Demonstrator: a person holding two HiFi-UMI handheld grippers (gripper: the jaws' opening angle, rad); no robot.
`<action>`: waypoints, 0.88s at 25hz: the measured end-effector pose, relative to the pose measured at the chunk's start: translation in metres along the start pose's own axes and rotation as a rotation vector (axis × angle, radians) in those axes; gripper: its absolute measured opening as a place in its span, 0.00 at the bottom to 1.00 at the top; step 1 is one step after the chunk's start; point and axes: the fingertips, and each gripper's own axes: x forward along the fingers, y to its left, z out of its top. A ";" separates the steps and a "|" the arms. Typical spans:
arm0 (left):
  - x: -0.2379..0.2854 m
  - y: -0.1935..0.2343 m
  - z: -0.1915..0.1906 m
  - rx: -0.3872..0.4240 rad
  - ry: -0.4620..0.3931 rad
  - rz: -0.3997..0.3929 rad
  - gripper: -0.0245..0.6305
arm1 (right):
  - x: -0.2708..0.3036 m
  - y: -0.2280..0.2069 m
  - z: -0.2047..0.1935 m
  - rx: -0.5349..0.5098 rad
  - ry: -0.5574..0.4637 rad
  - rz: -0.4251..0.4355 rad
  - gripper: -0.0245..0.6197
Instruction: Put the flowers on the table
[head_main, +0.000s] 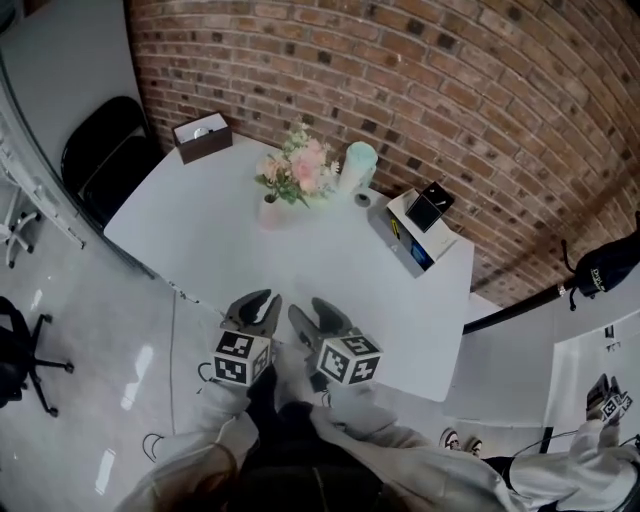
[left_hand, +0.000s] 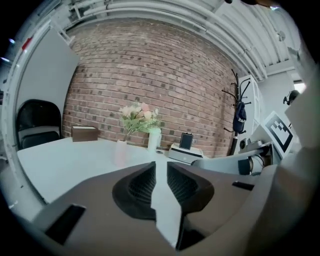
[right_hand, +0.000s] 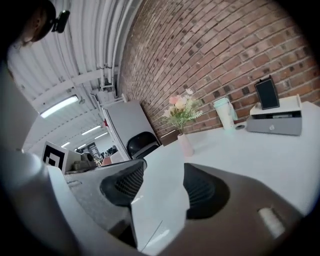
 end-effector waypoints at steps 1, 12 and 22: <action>-0.008 -0.009 -0.001 0.006 -0.007 0.016 0.11 | -0.013 0.002 -0.002 0.004 -0.010 -0.001 0.42; -0.068 -0.089 -0.037 0.008 -0.025 0.028 0.05 | -0.106 0.036 -0.024 -0.194 -0.090 0.026 0.09; -0.084 -0.106 -0.063 0.070 0.011 0.028 0.05 | -0.125 0.030 -0.039 -0.227 -0.089 -0.027 0.04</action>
